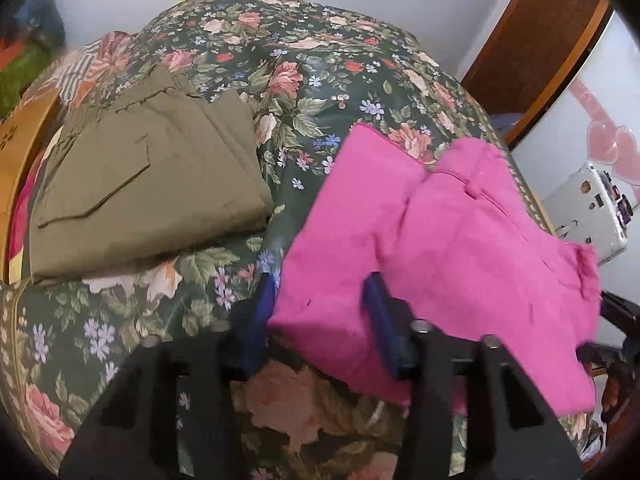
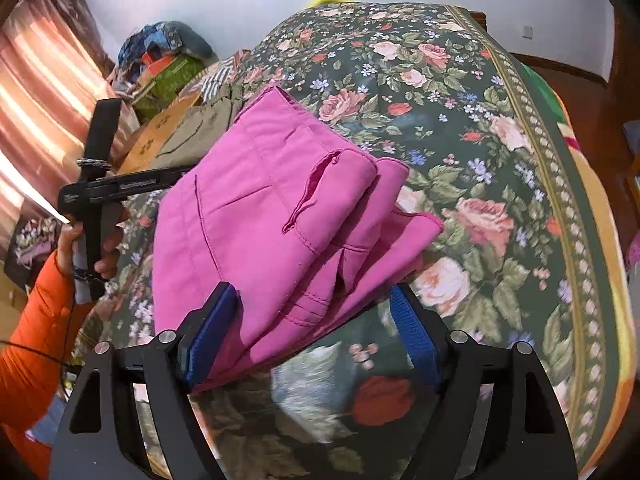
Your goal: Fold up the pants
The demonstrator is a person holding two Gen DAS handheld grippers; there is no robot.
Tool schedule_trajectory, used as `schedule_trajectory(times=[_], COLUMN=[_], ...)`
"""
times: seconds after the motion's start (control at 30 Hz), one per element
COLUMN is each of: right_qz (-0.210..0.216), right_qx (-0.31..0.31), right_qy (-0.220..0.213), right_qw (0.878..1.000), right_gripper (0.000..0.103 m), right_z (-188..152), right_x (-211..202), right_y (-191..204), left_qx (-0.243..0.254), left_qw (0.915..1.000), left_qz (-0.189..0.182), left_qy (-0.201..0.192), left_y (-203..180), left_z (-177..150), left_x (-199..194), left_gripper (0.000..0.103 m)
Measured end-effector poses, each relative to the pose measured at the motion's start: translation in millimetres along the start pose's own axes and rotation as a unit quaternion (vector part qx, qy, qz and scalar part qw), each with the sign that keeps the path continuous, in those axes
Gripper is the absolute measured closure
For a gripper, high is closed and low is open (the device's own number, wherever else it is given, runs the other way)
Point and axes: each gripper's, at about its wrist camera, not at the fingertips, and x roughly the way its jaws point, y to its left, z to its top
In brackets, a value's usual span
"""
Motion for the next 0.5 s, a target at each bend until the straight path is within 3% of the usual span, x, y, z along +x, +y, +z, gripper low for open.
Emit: schedule_trajectory(times=[0.03,0.13,0.5], right_qz=[-0.003,-0.024,-0.063], right_qx=[-0.004,-0.018,-0.03], right_qy=[0.001,-0.003,-0.015], right_qw=[1.0,1.0,0.997], right_gripper=[0.028,0.028,0.028], right_z=[2,7,29], right_x=[0,-1,10], right_y=[-2,-9,-43], left_qx=[0.0,0.008,-0.029], left_qw=[1.0,0.9999,0.9995], left_qz=[-0.003,0.011,0.006], left_qy=[-0.001,-0.005,-0.006], left_y=[-2,-9,-26], left_z=[-4,-18,-74], left_x=[-5,-17,-56], left_gripper=[0.075,0.083,0.084])
